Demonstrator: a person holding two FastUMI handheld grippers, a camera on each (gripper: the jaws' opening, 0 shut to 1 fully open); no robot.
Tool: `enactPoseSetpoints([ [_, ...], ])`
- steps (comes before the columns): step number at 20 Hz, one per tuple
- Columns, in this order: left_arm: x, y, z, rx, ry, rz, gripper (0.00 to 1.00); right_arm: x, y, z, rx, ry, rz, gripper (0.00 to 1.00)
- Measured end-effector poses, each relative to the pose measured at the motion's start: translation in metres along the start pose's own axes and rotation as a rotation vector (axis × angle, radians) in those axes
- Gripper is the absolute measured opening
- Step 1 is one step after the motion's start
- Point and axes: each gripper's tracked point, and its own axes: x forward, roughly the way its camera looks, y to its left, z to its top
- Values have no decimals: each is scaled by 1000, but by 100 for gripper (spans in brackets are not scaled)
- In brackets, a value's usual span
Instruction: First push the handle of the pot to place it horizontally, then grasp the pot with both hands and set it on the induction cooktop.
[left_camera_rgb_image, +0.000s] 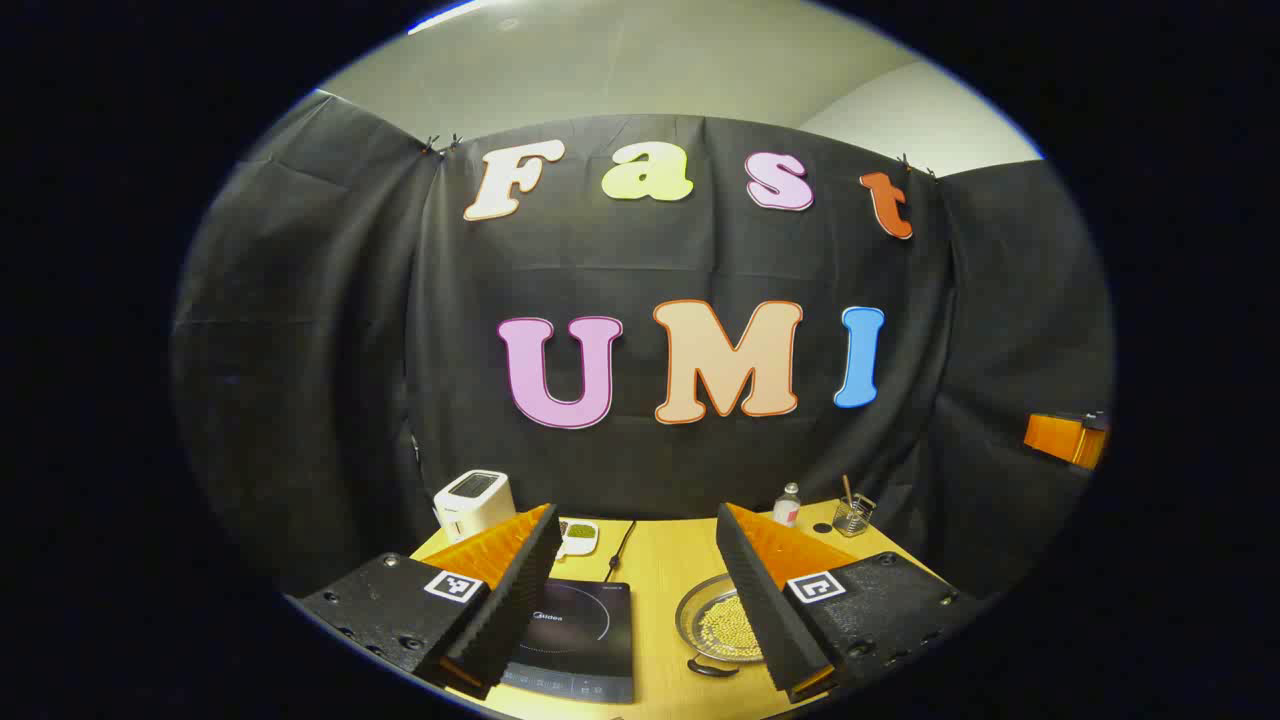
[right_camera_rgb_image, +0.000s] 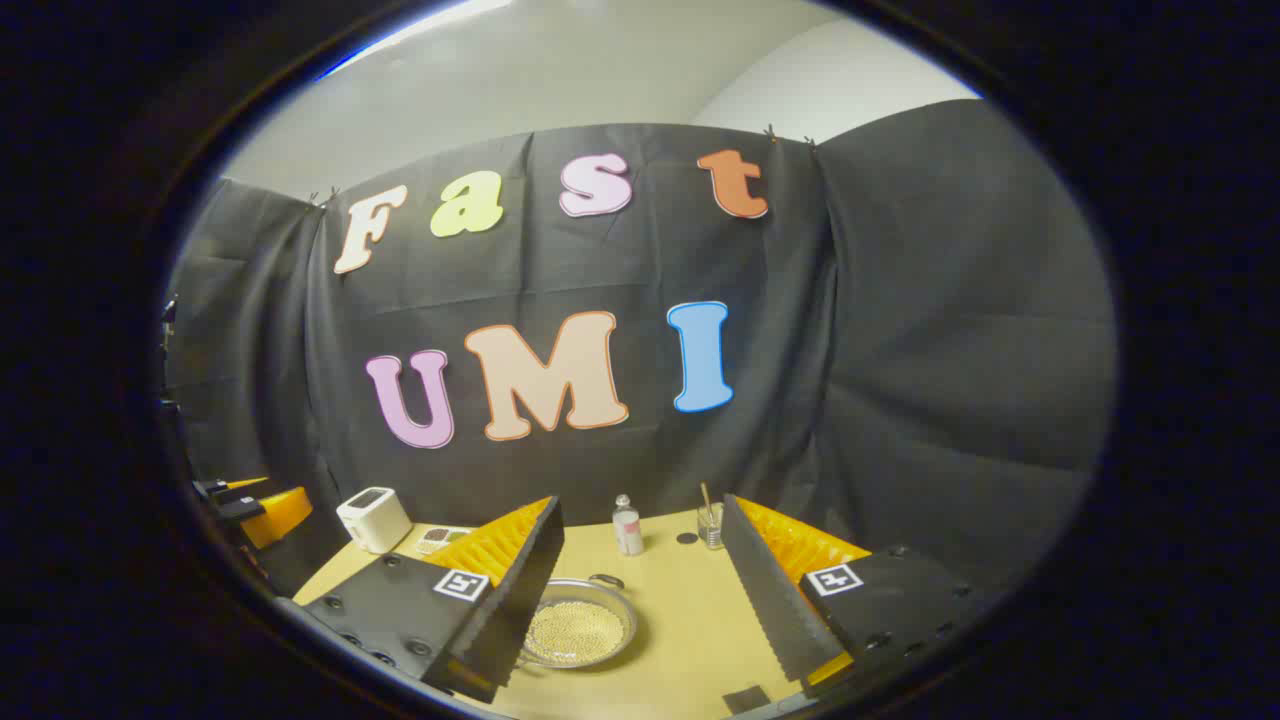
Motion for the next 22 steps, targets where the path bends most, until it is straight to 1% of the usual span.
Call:
enactPoseSetpoints([
  [1, 0, -2, -1, 3, 5, 2, 91, 1, -1, 1, -3, -1, 4, 93],
  [2, 0, -4, -1, 4, 11, 4, 95, 2, -2, 2, -3, -2, 9, 93],
  [3, -1, -5, -2, 4, 14, 4, 95, 3, -3, 3, 0, -4, 16, 99],
  [4, -2, -7, -2, 4, 18, 6, 91, 5, -4, 3, 2, -5, 22, 99],
  [5, -2, -9, -3, 5, 20, 10, 91, 7, -6, 4, 2, -7, 26, 99],
  [6, -2, -10, -3, 6, 23, 15, 91, 9, -8, 3, 1, -8, 29, 93],
  [7, -2, -11, -4, 6, 25, 20, 91, 10, -11, 3, -3, -6, 31, 99],
  [10, -4, -18, -8, 1, 40, 32, 91, 16, -20, 1, -26, -4, 37, 99],
  [11, -5, -21, -9, -2, 43, 39, 91, 18, -20, 2, -28, -5, 48, 93],
  [12, -6, -22, -11, -4, 44, 46, 95, 21, -21, 2, -25, -7, 60, 99],
  [15, -10, -27, -15, -13, 37, 73, 95, 30, -22, -1, -18, -8, 98, 99],
  [18, -15, -33, -21, -42, 38, 94, 95, 37, -21, -10, -21, 2, 140, 99],
  [19, -16, -33, -23, -50, 35, 102, 91, 38, -20, -11, -22, 3, 156, 99],
  [20, -17, -33, -24, -53, 31, 113, 95, 40, -20, -13, -24, 5, 170, 99],
  [22, -19, -32, -25, -53, 20, 137, 95, 45, -19, -18, -22, 9, 192, 99],
])
